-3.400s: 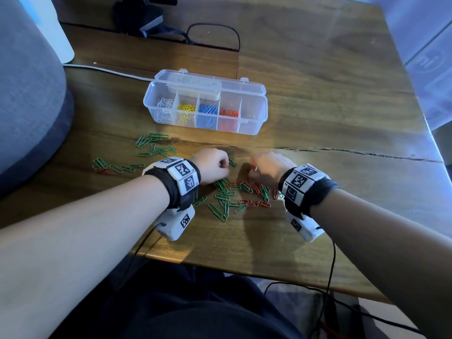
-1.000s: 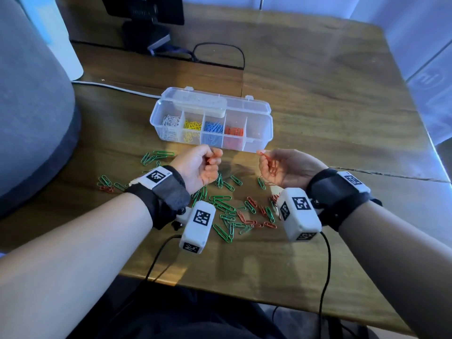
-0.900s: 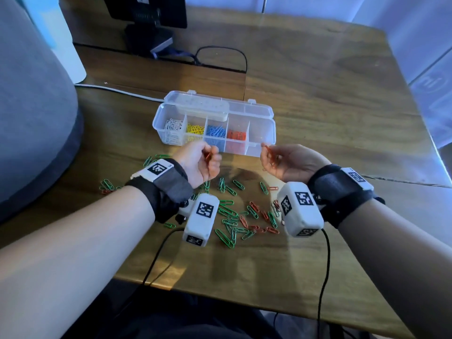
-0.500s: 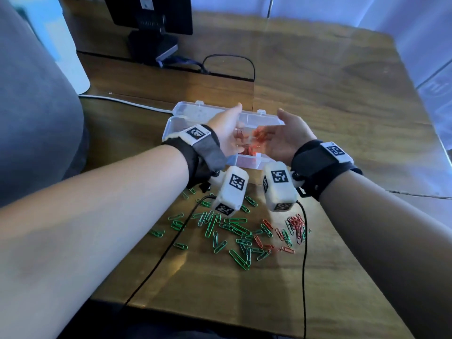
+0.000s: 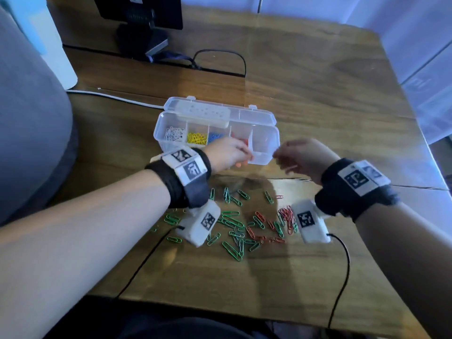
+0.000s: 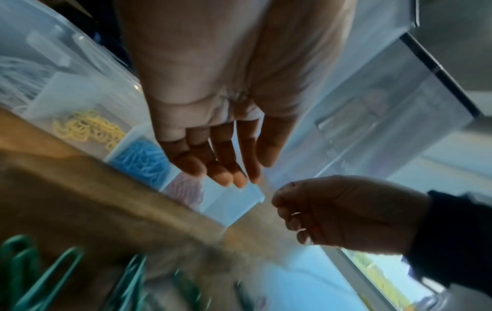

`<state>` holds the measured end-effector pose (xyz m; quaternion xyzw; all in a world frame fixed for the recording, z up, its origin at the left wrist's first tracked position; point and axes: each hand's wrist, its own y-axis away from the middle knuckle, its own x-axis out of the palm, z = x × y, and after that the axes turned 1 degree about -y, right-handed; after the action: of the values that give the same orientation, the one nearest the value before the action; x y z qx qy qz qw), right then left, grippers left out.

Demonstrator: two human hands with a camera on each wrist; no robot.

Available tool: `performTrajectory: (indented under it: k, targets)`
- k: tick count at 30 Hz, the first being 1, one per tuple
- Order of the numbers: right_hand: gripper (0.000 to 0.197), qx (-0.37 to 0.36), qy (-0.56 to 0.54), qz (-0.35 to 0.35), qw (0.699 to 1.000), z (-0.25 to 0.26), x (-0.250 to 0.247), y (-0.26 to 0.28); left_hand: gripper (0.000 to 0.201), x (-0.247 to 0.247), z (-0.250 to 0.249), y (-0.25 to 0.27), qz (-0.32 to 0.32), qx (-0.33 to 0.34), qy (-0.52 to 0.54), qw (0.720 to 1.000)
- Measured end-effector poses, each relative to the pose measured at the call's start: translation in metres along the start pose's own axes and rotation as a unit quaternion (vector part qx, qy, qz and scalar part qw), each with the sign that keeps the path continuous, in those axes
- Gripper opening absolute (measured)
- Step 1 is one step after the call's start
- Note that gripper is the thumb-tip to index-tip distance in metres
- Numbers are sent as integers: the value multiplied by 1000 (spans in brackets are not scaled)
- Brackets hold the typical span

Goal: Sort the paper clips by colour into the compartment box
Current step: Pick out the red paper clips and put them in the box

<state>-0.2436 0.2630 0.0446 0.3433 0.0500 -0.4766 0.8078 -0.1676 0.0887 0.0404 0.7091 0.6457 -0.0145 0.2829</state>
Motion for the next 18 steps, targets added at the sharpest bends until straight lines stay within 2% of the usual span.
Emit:
performTrajectory:
  k: [2, 4, 7, 11, 13, 15, 17, 18]
  targets:
    - [7, 5, 154, 8, 988, -30, -3, 7, 18, 17, 12, 8, 25, 13, -103, 994]
    - [6, 10, 254, 6, 967, -56, -3, 14, 16, 33, 23, 15, 30, 7, -154, 988]
    - [12, -37, 292, -28, 955, -81, 6, 24, 12, 58, 34, 22, 15, 3, -192, 981]
    - [16, -143, 338, -47, 929, -95, 18, 26, 15, 84, 37, 22, 0, 56, -271, 961]
    - [8, -151, 376, -43, 913, -95, 20, 25, 17, 94, 38, 21, 11, 74, -310, 948]
    - [17, -150, 413, -25, 898, -93, 21, 23, 18, 98, 38, 20, 16, 93, -354, 930]
    - [12, -147, 435, -7, 888, -92, 19, 20, 14, 99, 38, 20, 17, 110, -387, 915]
    - [17, -140, 438, 0, 888, -91, 17, 19, 14, 99, 39, 19, 21, 111, -397, 911]
